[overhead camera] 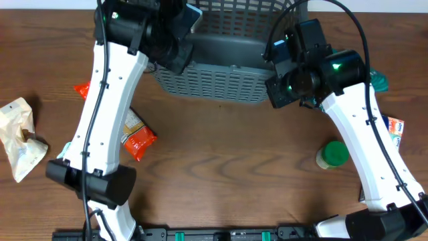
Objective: Pack container
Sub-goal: 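Pull the grey basket toward the table centre with both grippers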
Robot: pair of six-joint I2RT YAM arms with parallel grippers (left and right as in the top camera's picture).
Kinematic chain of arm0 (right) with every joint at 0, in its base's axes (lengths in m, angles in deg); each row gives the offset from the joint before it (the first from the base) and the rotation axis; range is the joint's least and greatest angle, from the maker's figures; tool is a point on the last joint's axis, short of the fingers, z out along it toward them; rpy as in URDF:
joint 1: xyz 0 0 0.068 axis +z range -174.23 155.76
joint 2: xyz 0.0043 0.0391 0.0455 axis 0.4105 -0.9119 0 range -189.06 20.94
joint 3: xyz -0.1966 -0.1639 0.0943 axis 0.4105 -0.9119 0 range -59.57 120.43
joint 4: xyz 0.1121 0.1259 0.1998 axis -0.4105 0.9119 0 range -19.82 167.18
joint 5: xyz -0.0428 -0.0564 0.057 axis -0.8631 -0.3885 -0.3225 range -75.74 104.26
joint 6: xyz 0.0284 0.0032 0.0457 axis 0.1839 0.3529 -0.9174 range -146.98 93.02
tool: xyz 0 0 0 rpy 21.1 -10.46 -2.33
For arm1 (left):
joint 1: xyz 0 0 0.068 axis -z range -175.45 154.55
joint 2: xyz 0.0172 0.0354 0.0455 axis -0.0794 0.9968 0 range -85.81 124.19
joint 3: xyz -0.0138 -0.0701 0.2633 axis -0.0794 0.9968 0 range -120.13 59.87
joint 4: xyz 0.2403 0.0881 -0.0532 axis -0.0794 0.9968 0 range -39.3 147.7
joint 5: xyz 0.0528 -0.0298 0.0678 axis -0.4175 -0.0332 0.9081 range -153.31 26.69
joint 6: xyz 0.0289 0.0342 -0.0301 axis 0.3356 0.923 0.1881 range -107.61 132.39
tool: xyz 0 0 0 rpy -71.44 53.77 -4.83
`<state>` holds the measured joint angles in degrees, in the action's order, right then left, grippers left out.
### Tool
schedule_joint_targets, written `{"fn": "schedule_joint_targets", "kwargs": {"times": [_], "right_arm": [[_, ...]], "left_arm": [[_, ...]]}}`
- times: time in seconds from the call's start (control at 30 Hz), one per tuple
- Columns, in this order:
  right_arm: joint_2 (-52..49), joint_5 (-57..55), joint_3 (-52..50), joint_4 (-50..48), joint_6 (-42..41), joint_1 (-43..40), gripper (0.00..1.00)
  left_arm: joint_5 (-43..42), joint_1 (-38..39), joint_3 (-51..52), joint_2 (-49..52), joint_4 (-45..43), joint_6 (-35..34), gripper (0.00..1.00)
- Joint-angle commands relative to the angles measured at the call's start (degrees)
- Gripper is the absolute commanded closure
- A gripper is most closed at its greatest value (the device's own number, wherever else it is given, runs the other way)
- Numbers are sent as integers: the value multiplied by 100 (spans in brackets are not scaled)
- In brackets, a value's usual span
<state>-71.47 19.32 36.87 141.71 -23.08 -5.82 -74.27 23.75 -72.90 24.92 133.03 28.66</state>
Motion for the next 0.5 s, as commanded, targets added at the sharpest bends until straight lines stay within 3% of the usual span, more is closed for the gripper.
{"fn": "schedule_joint_targets", "kwargs": {"times": [0.0, 0.23, 0.47], "right_arm": [[2, -122, 83, -48, -133, -83, 99], [2, -122, 83, -39, -133, -87, 99], [2, -120, 83, 20, -133, -87, 99]], "left_arm": [[11, 136, 63, -127, 90, -70, 94], [24, 170, 63, -122, 74, -66, 94], [570, 170, 63, -122, -337, -57, 94]]}}
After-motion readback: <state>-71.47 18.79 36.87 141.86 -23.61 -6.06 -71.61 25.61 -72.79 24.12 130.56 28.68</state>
